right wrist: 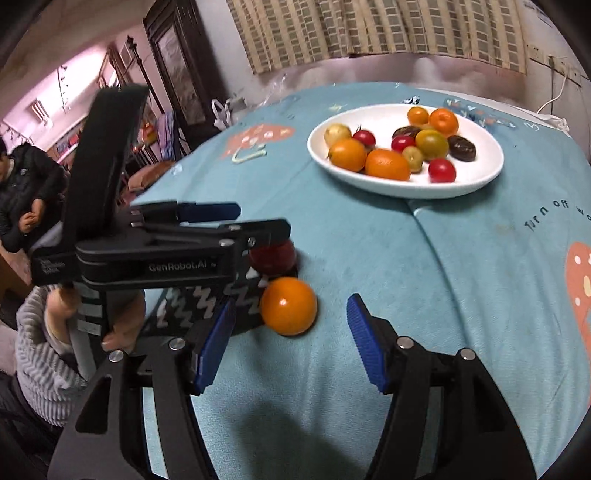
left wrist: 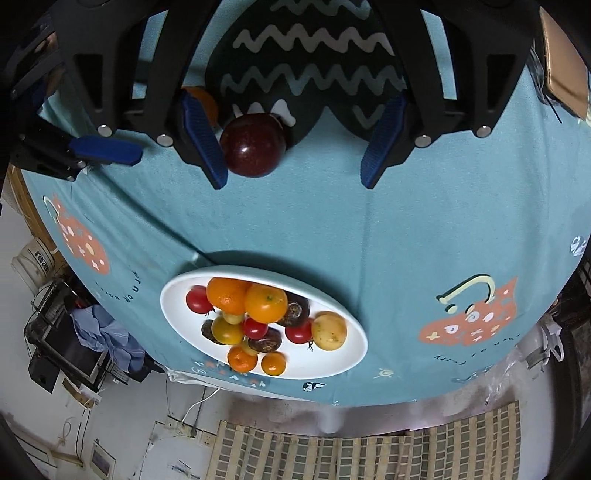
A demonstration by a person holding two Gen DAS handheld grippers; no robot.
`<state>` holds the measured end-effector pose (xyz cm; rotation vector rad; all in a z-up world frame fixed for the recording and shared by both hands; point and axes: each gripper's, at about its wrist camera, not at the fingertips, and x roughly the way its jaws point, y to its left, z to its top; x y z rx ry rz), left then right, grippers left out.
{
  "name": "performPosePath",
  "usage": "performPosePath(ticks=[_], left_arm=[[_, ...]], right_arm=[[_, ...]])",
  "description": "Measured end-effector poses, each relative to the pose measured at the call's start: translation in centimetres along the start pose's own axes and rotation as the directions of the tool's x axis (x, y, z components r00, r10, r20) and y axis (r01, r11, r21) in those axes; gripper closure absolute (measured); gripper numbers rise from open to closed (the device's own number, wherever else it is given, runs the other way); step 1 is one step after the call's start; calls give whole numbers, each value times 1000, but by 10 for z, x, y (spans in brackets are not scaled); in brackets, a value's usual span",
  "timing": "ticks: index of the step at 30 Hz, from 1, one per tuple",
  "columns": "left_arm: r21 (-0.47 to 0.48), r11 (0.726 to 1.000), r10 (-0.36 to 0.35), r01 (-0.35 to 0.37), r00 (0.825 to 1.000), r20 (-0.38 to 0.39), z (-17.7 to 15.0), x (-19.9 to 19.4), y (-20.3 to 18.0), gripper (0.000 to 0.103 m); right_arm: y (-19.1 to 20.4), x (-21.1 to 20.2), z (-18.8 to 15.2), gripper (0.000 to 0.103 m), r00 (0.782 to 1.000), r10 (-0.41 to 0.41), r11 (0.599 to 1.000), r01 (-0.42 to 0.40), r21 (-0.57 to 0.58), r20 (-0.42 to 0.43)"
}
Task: Organize fruits
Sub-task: 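Grasp the dark red plum with the left tool while the right tool grasps a mandarin, then release the red plum on the plate with the left tool while the right tool releases the mandarin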
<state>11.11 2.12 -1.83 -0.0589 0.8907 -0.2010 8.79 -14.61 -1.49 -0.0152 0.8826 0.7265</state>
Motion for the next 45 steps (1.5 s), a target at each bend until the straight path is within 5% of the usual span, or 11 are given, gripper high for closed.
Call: performPosePath(ticks=[11,22,25,29,45], left_arm=[[39,998,-42,43,998,-35,-2,3,-14,27],[57,998,-34,38,997,-67,-5,11,-19,30],[53,998,-39,43,996,-76,-6,13,-17,37],[52,997,-48,54,993,-107,-8,20,-17,63],[-20,999,27,-28,998,-55,-2,16,4,63]], right_arm=[[20,22,0,39,998,-51,996,49,-76,-31],[15,30,1,60,996,-72,996,69,-60,-48],[15,28,1,63,996,-78,995,75,-60,-40],[16,27,0,65,996,-84,995,82,-59,-42],[-19,-5,4,65,993,-108,991,104,87,39]])
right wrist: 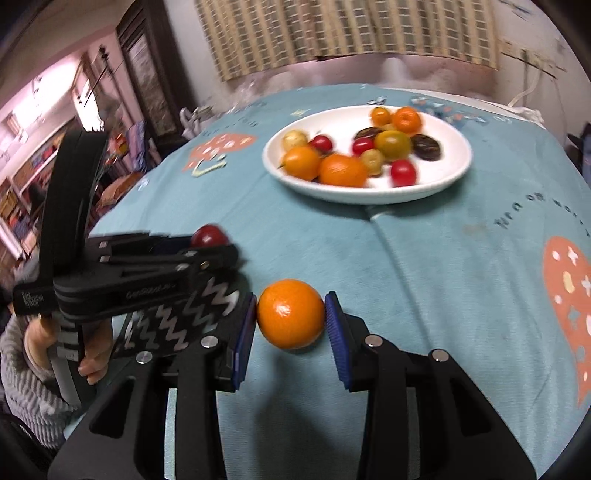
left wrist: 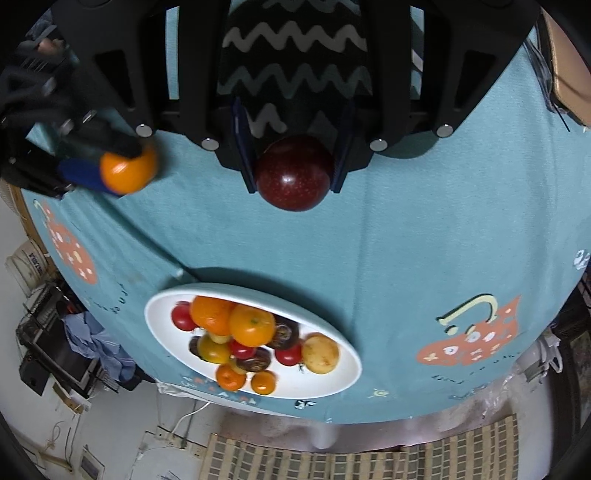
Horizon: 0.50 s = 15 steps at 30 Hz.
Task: Organize fruits
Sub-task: 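Release the red plum on the plate with the left tool while the right tool releases the mandarin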
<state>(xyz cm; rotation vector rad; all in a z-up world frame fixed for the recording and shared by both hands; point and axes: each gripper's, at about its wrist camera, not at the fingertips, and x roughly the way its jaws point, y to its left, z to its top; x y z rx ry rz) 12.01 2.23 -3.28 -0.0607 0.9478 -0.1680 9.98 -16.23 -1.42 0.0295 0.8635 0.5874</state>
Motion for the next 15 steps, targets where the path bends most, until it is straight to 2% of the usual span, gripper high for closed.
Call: performPosePath(ticks=[5,10,15], left_arm=[[-8,1000,20,-19,998,52,18,-11,2,63],[-7,1000,20,-19,995,100,74,-21,-2,63],[-10,1000,-2,3,992,130,125,-8,-15,64]], right_arm=[[-24,-15,11,65,999,3,996,-7,86,52],[-46,-30,54,65,996,-22,992,10,129,92],[-67,-24,102,65,990,-54,986,32,165,132]])
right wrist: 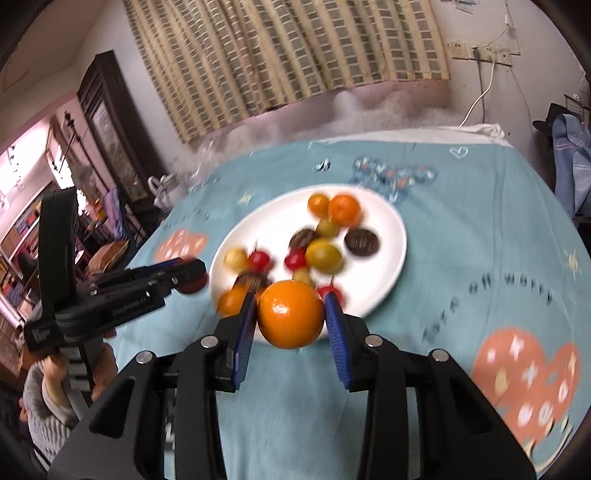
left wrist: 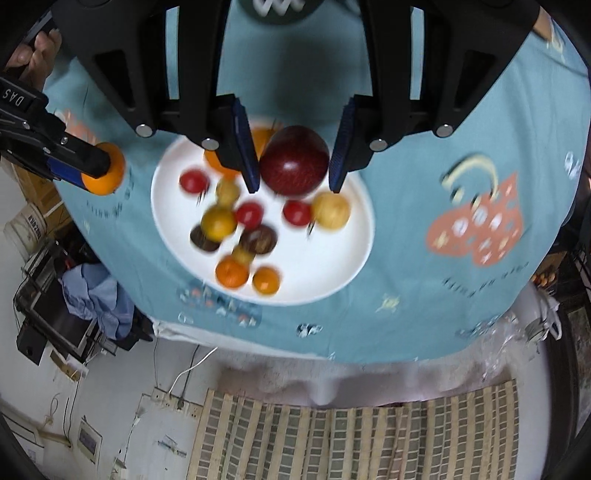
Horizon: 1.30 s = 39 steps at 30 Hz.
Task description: Organize fruits
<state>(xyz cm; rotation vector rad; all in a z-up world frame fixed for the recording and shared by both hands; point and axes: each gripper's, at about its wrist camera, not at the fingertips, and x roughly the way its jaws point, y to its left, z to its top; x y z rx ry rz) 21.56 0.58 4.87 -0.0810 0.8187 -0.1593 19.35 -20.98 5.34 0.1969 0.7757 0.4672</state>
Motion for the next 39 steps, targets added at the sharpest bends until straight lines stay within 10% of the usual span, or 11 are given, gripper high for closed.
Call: performPosePath(ticks=[10,14,29,31,35,39], left_arm=[[3,1000,6,-6,1000,-21,36,63,-8,63],[-7,1000,5,-5,999,-33,29,69,-1,46],[-31,989,150,-147,977,151,-40,-31,5,6],[-37,981,195,-191,961,194,-68,-48,2,2],[10,970,238,-245,951,197,-93,-58,-4,2],[3,963,263,-271,938,227,-104,-68,-5,2]], right_arm=[[-28,66,16,65,995,-89,995,91,33,-48],[-33,65,16,40,993,-118,992,119,34,-26],[-1,-1,-37,39,991,-114,991,108,73,70],[5,-9,-54,37,985,-152,987,147,68,86],[18,-21,-78,1,950,-281,959,283,9,138],[26,-37,-88,1,911,-324,938,344,-39,257]])
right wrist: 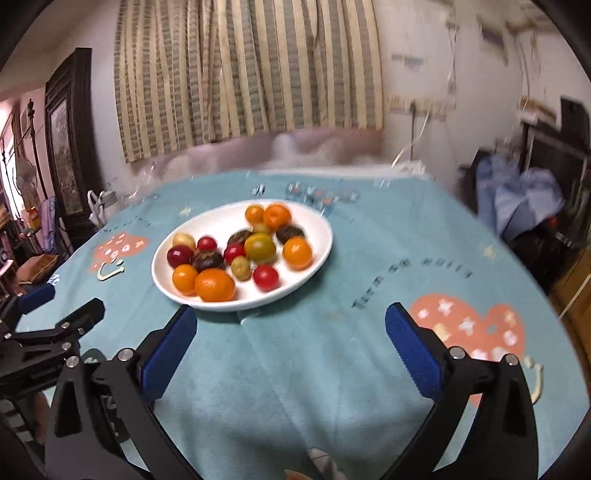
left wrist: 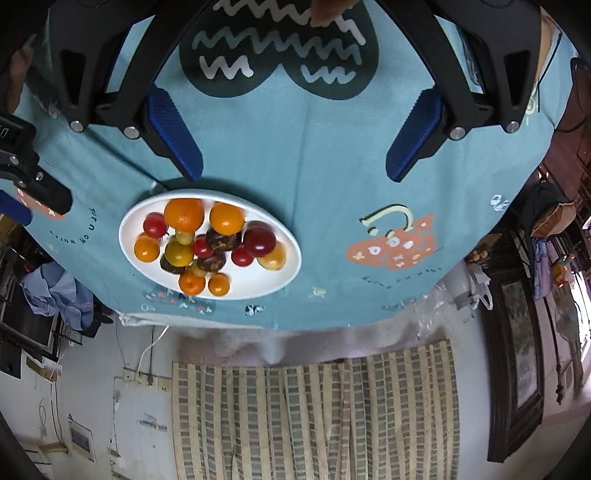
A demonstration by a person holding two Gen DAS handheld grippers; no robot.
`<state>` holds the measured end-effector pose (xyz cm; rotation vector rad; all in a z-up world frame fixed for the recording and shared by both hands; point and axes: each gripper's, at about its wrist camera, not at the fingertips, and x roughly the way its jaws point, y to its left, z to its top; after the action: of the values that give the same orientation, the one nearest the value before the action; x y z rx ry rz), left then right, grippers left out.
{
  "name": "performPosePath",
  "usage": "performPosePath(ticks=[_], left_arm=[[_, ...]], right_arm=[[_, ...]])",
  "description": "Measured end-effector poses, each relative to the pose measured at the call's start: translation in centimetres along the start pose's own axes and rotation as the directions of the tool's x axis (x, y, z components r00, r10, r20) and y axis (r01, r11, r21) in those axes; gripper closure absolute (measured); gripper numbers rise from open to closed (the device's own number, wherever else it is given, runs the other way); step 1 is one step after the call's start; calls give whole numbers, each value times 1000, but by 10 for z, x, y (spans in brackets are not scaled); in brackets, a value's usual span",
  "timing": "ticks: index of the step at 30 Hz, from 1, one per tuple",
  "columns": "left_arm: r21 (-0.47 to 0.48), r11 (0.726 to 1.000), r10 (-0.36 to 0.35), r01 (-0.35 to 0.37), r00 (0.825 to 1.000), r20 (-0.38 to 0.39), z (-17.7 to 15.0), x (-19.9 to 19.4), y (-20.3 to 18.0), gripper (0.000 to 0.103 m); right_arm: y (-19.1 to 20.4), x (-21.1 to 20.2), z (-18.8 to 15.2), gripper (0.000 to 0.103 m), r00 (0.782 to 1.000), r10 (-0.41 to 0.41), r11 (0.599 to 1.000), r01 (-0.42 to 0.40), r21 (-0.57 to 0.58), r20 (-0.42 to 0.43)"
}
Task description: Organize fruits
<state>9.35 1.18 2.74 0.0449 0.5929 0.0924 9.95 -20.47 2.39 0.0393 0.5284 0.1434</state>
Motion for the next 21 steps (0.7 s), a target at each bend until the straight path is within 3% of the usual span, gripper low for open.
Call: performPosePath(ticks=[3,12,21], left_arm=[[-6,1000,-13,13,1000,19,1,-5,1,2],[8,1000,-30,29,999,33,-1,-15,-4,2],[8,998,-55,54,998,37,-1,-18,-5,2]], right_arm=[[0,-8,-6,1,996,50,999,-51,1,78],[12,8,-8,1,998,65,997,-66,-30,-16],[19,7,-13,1,997,67,996,-68,-55,-27]])
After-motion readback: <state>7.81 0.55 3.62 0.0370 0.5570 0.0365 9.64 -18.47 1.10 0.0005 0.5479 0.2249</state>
